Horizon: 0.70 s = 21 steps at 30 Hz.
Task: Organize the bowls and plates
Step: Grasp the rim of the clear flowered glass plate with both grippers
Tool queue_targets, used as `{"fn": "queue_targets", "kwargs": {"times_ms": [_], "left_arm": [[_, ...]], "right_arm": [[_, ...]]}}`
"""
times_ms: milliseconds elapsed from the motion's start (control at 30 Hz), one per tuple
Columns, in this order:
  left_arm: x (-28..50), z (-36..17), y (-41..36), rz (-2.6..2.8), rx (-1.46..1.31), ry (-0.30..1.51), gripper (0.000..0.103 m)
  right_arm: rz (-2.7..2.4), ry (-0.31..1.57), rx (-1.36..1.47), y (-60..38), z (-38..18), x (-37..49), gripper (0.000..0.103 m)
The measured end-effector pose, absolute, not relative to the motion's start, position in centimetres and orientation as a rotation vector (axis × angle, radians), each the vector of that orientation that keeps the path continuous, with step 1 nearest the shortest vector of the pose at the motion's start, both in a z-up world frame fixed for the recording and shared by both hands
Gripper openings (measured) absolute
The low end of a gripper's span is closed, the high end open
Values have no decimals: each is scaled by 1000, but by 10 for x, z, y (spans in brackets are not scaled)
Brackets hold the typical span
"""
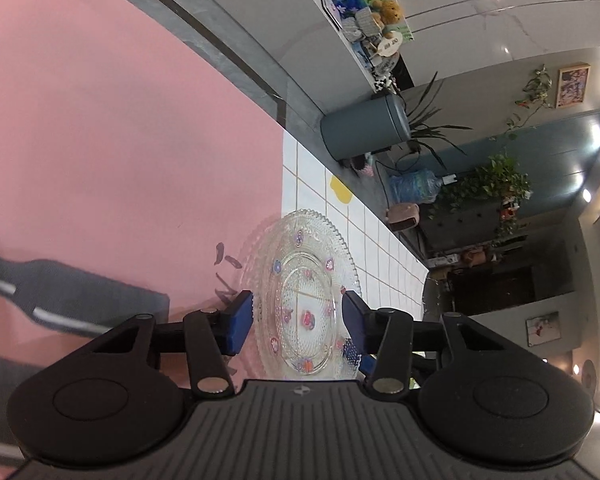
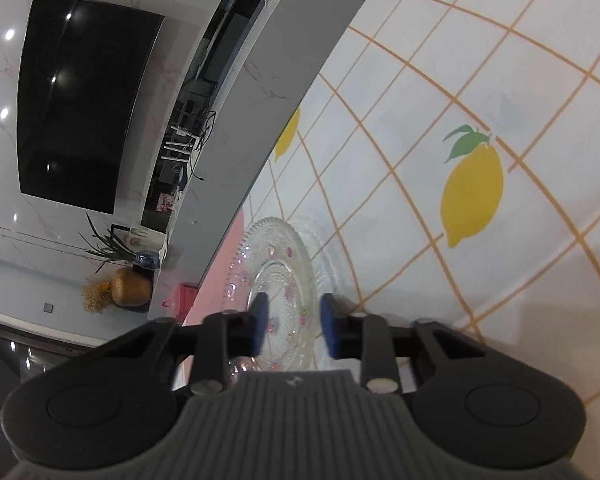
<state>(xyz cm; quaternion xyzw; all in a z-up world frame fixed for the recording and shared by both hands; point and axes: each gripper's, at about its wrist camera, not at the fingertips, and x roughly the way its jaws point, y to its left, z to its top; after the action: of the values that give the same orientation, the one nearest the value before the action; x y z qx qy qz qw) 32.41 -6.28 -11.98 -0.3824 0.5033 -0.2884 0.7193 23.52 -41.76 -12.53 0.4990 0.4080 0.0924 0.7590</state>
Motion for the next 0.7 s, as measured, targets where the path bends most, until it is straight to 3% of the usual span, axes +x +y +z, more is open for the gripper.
{"fn": "queue_targets", "kwargs": {"times_ms": [133, 233, 300, 367, 433, 700], "left_arm": [[328, -126, -61, -634, -870, 1118, 50], [327, -128, -59, -588, -861, 1123, 32], [324, -127, -61, -548, -824, 1125, 10], [322, -125, -62, -533, -802, 1117, 10], [320, -121, -63, -530, -790, 1103, 6], [310, -108, -67, -532, -703, 1083, 6]], "right_arm": [[193, 870, 1071, -416, -124, 236, 17], [182, 860, 1064, -414, -124, 236, 17], [176, 859, 1056, -412, -123, 236, 17], [163, 864, 1036, -410, -121, 235, 13], [142, 876, 1010, -405, -122, 237, 3], [140, 905, 990, -406, -118, 240, 3]]}}
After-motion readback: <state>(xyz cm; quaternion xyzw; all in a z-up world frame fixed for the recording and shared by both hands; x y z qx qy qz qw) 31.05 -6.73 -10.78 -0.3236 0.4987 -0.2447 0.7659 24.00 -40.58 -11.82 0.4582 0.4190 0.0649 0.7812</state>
